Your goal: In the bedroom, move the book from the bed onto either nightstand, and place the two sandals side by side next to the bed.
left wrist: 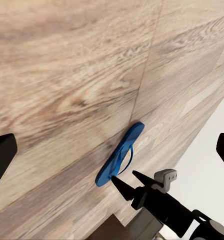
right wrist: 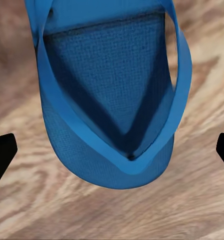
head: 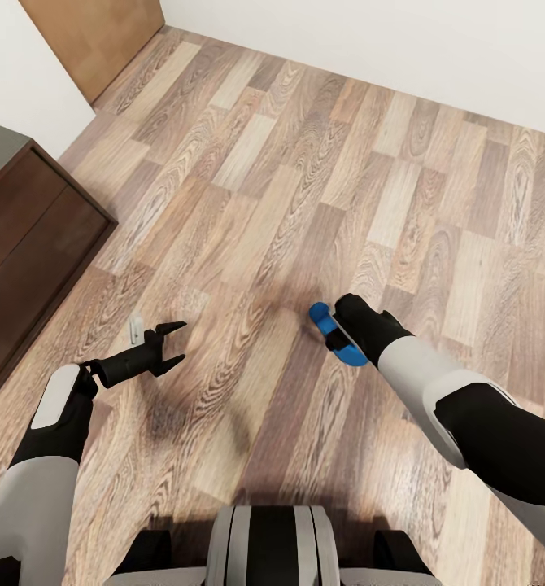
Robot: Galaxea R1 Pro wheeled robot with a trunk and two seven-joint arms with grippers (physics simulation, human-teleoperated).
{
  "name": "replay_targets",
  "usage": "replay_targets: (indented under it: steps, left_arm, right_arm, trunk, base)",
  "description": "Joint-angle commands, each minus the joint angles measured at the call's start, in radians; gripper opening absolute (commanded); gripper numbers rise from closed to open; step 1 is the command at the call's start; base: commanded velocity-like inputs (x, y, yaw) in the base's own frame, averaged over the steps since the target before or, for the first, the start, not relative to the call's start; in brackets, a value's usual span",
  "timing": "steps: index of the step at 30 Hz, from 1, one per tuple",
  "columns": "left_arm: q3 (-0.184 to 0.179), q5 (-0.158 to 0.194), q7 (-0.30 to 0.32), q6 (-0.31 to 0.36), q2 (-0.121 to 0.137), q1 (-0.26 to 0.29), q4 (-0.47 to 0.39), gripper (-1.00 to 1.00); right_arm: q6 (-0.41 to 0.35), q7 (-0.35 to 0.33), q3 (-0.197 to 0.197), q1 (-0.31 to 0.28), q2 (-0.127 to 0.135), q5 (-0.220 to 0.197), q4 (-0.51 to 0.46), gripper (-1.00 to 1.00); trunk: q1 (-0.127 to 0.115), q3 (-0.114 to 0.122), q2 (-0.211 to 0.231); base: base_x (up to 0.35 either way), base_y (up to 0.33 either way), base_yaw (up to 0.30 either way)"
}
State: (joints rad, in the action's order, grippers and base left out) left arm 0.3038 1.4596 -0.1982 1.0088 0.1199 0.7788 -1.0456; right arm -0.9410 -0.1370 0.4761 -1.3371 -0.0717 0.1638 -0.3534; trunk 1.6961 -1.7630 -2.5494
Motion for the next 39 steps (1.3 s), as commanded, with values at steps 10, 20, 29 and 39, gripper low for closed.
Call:
replay_targets:
  steps: [10, 20, 29, 39]
  left_arm:
    - [0.001, 0.012, -0.01, 0.004, 0.0, 0.0, -0.001, 1.0]
    - [0.001, 0.012, -0.01, 0.004, 0.0, 0.0, -0.001, 1.0]
    - [0.001, 0.012, -0.01, 0.004, 0.0, 0.0, -0.001, 1.0]
    - [0.003, 0.012, -0.01, 0.004, 0.0, -0.001, 0.001, 1.0]
  right_arm:
    - [-0.004, -0.006, 0.004, -0.001, 0.001, 0.011, -0.001, 1.0]
    - [-0.004, -0.006, 0.004, -0.001, 0.0, 0.011, -0.001, 1.0]
    - [-0.004, -0.006, 0.004, -0.001, 0.0, 0.01, -0.001, -1.0]
    - [-0.004, -0.007, 0.004, -0.001, -0.001, 0.01, -0.001, -1.0]
  trunk:
    - [0.004, -0.035, -0.002]
    - [0.004, -0.035, -0.002]
    - [0.004, -0.035, -0.002]
    - [0.004, -0.035, -0.002]
  base:
    - [0.0, 0.0, 0.0]
    - [0.0, 0.0, 0.0]
    - [0.0, 0.0, 0.0]
    - [0.0, 0.0, 0.0]
